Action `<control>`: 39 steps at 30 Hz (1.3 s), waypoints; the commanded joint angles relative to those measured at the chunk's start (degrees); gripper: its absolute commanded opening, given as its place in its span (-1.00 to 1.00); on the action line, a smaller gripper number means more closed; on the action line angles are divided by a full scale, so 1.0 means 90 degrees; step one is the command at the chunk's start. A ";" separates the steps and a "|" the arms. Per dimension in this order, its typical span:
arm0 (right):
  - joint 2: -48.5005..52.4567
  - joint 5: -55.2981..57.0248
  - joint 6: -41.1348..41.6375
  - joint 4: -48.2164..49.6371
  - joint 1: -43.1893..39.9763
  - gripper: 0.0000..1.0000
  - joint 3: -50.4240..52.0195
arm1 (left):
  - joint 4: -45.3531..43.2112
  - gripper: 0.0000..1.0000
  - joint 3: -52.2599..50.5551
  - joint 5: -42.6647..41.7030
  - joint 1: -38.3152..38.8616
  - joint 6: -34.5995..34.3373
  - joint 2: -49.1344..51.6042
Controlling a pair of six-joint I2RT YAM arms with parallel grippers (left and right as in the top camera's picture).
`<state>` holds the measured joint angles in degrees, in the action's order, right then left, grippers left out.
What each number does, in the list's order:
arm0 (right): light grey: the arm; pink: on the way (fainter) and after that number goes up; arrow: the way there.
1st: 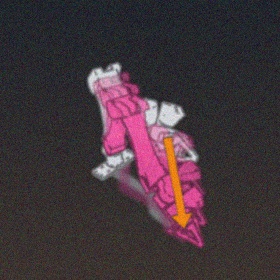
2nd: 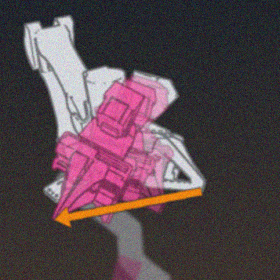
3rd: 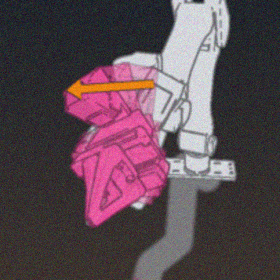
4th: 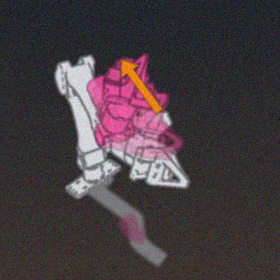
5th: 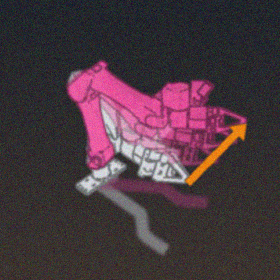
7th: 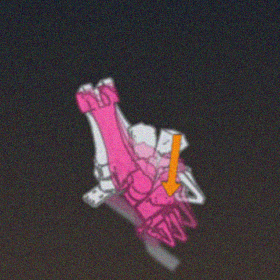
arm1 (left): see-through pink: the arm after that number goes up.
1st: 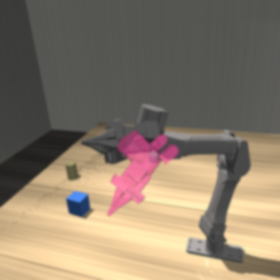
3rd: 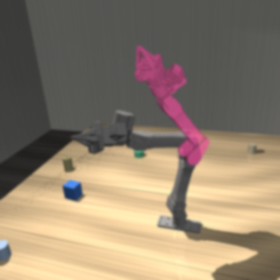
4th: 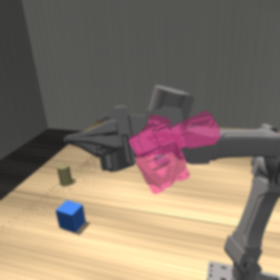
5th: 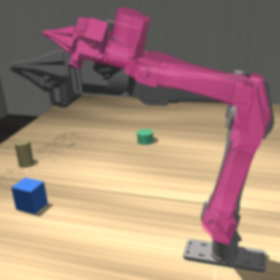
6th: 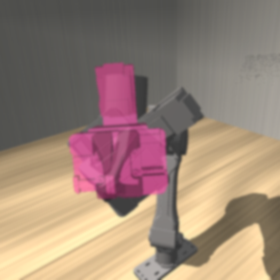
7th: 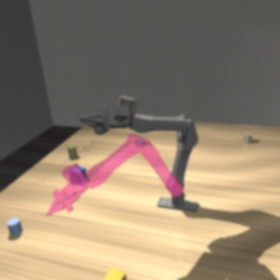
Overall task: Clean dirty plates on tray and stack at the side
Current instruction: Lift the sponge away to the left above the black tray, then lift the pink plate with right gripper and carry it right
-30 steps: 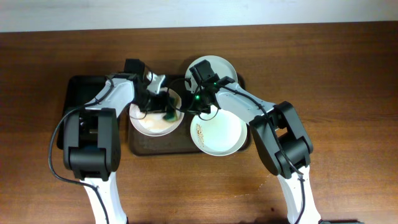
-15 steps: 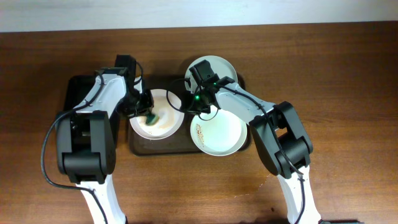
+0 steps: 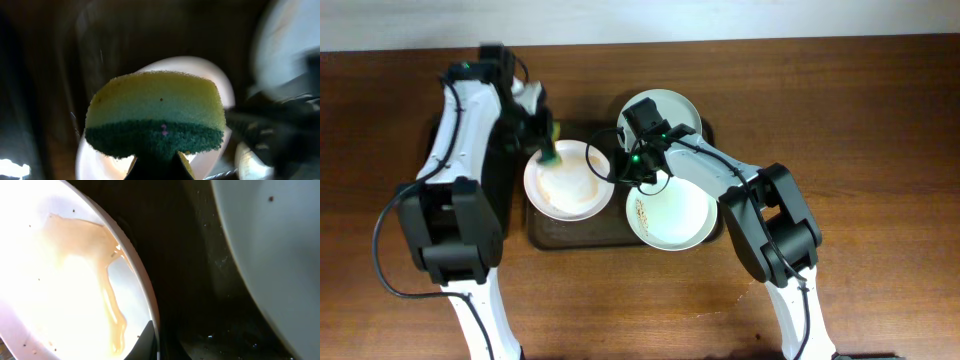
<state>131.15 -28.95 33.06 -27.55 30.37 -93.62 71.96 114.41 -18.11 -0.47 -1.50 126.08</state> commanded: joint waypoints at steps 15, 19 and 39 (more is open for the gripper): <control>-0.0039 0.0143 -0.0036 -0.0396 0.0034 -0.92 -0.0296 | 0.0231 -0.99 0.1005 0.0187 -0.0510 0.0124 -0.0027; -0.0726 0.1965 -0.0685 -0.1936 0.0107 -0.92 -0.1168 | 0.0248 -0.99 0.1005 0.0493 -0.0515 0.0121 -0.0027; -0.1593 1.1035 -0.1175 -0.3395 0.2630 -0.92 -0.1916 | 0.0197 -0.99 0.1005 0.0493 -0.1151 0.0121 -0.0027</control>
<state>118.45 60.80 22.22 -58.28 52.73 -109.71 73.93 122.63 -13.89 -10.59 -1.26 126.02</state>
